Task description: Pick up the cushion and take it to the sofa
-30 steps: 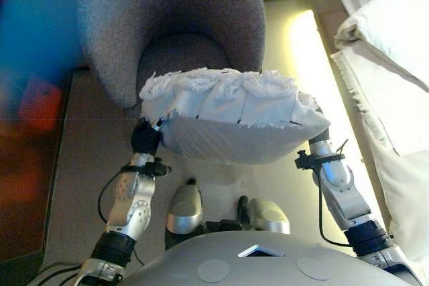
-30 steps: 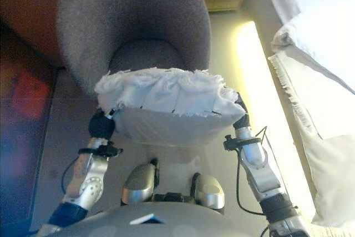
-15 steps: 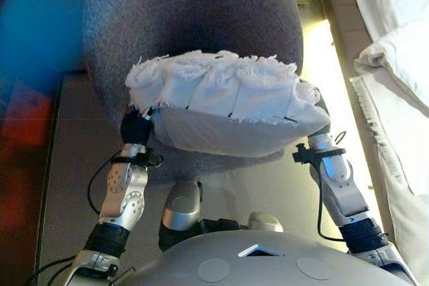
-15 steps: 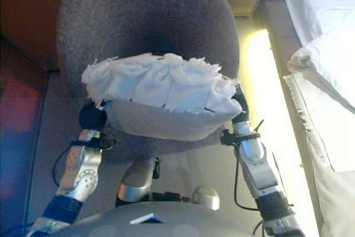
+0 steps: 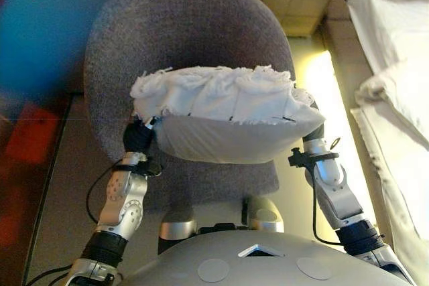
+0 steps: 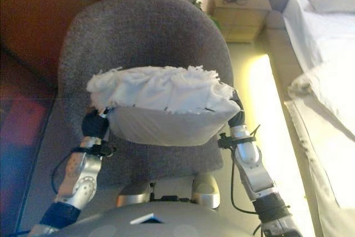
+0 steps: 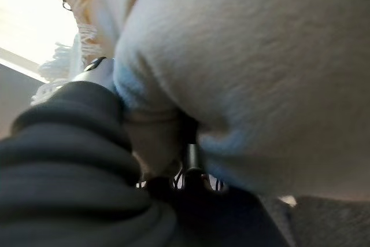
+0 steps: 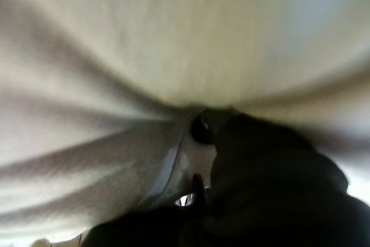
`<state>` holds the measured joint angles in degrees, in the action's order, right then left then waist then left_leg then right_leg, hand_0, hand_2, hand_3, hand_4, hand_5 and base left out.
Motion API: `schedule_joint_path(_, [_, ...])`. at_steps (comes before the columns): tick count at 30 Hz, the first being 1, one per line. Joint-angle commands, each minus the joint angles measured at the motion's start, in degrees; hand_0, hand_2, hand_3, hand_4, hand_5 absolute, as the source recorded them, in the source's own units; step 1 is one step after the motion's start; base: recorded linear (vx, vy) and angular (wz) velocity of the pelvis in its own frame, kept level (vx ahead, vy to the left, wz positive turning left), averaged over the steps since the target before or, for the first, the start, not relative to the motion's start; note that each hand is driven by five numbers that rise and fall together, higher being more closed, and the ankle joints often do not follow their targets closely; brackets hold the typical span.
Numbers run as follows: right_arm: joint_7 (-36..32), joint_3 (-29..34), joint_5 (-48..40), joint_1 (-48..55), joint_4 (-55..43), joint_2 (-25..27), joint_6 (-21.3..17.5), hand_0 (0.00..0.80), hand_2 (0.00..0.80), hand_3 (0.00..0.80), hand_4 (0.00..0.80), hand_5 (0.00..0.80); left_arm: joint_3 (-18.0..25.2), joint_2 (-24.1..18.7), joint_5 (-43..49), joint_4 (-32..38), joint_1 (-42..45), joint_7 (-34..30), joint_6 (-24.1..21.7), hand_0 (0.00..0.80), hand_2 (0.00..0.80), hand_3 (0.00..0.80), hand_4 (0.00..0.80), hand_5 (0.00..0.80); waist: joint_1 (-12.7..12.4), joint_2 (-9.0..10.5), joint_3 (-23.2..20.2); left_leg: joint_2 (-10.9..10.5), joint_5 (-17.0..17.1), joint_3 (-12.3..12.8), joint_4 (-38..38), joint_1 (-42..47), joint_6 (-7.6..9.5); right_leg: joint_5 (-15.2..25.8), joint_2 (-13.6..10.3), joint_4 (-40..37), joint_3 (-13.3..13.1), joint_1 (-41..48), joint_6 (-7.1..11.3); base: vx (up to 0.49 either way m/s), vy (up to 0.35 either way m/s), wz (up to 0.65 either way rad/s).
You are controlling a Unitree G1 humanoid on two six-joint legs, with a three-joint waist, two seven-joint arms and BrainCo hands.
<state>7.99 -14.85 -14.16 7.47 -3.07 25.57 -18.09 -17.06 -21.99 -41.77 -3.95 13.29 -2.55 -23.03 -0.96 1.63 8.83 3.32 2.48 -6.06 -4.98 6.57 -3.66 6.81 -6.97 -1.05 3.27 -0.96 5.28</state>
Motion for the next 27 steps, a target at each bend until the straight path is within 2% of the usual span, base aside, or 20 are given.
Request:
schedule_joint_path(1, [-2.8,-2.6,-0.2,-6.2,-8.0,-1.0,-4.9,0.8,0.8,0.8,0.8,0.8,-2.1,1.0,2.3,8.6,-6.6,-3.0,-5.0,0.8,0.8,0.8,0.8,0.8,-0.9,1.33,-2.0,-4.6,-5.5,-1.2,0.9,0.4,3.78,-1.8,-2.2,-0.2,-0.4,1.7,3.88,0.159,-0.056,0.15])
schedule_joint_path(13, [-7.6,-4.1,-0.5,-4.5,-8.6,0.9,-1.1,0.8,0.8,0.8,0.8,0.8,-0.4,2.4,2.1,8.8,-2.6,0.4,-5.9,0.8,0.8,0.8,0.8,0.8,-2.9,1.52,-2.4,-2.4,-5.7,1.2,1.1,0.2,2.08,-1.8,-2.3,-4.0,1.1,4.4,3.53,0.096,0.001,0.0])
schedule_joint_path(19, [-4.9,-8.0,-0.6,-10.2,-5.4,0.9,-1.3,0.8,0.8,0.8,0.8,0.8,-1.5,1.2,3.3,6.5,-7.8,3.5,-8.5,0.8,0.8,0.8,0.8,0.8,-4.0,3.01,0.9,-1.2,-5.8,1.5,2.0,-3.2,1.6,-2.0,-1.6,-4.0,0.9,1.5,3.16,-0.067,-0.042,0.0])
schedule_joint_path(27, [-3.5,-12.9,-1.1,-18.0,1.4,-1.7,-2.8,0.8,0.8,0.8,0.8,0.8,-3.0,1.1,6.8,3.9,-14.6,11.0,-10.4,0.8,0.8,0.8,0.8,0.8,-5.6,5.31,6.5,-0.3,-4.7,0.7,2.1,-7.9,1.25,-1.3,-0.3,-4.0,1.4,-2.6,2.82,-0.116,-0.063,0.03])
